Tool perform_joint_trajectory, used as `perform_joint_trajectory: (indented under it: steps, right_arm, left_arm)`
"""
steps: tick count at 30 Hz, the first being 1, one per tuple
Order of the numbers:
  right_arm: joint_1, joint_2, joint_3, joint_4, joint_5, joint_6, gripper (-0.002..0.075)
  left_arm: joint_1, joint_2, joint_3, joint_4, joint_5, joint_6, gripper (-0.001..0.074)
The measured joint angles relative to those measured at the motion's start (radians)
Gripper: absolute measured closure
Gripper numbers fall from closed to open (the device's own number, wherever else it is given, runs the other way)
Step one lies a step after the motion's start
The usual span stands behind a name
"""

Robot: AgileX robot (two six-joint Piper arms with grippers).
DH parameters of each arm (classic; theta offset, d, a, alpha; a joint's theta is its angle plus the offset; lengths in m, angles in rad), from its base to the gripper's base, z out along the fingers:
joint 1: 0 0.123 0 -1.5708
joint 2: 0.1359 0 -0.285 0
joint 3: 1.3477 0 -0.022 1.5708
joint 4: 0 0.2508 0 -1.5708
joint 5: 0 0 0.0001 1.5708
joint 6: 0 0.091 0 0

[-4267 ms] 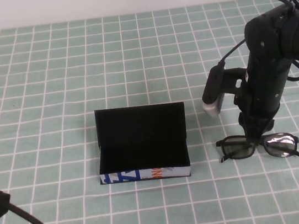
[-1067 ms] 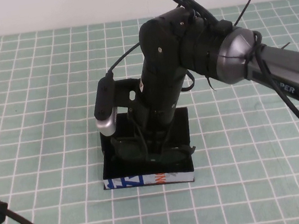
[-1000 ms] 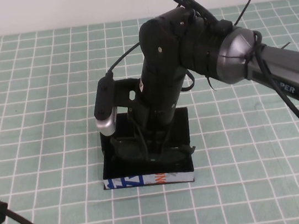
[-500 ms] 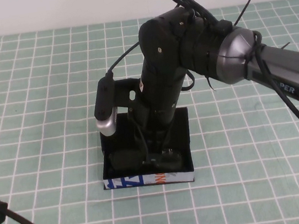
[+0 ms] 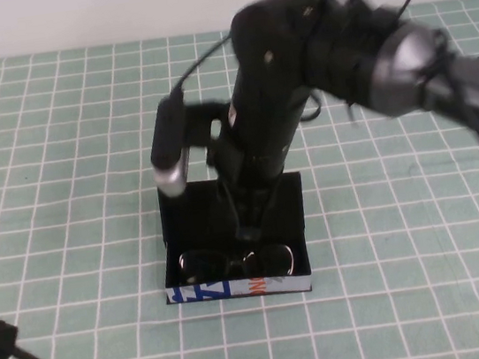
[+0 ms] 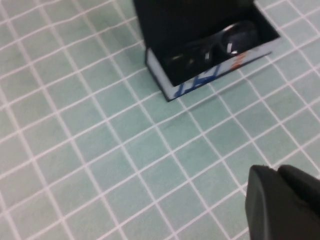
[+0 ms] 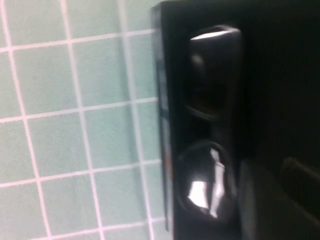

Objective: Return glasses to glasses case
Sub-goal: Place the glasses in the glasses case, then close the glasses case

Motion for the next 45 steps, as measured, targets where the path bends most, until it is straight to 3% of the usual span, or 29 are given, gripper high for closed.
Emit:
perform_joint_trajectory:
  steps: [4, 10, 19, 24, 31, 37, 45]
  right_arm:
    - [-0.018, -0.053, -0.012, -0.021, -0.053, 0.13, 0.0723]
    - [-0.072, -0.073, -0.018, -0.019, -0.241, 0.366, 0.0736]
    - [-0.172, -0.059, -0.018, 0.061, -0.312, 0.58, 0.0737]
    - [-0.217, 0.006, -0.018, 0.239, -0.32, 0.609, 0.0737]
    - [-0.225, 0.085, -0.018, 0.271, -0.34, 0.6, 0.0737]
    - [-0.225, 0.107, -0.018, 0.282, -0.374, 0.596, 0.0737]
    - [-0.225, 0.134, -0.018, 0.292, -0.332, 0.55, 0.0737]
  left_arm:
    - [0.0, 0.017, 0.05, -0.097, -0.04, 0.123, 0.0737]
    - [0.0, 0.141, 0.188, -0.327, -0.214, 0.34, 0.0737]
    - [0.0, 0.437, 0.295, -0.773, -0.439, 0.757, 0.0737]
    - [0.0, 0.616, 0.295, -1.044, -0.482, 0.996, 0.0737]
    - [0.0, 0.82, 0.295, -1.307, -0.491, 1.257, 0.0737]
    - [0.0, 0.89, 0.295, -1.434, -0.512, 1.364, 0.0737]
    - [0.0, 0.932, 0.272, -1.461, -0.571, 1.385, 0.0737]
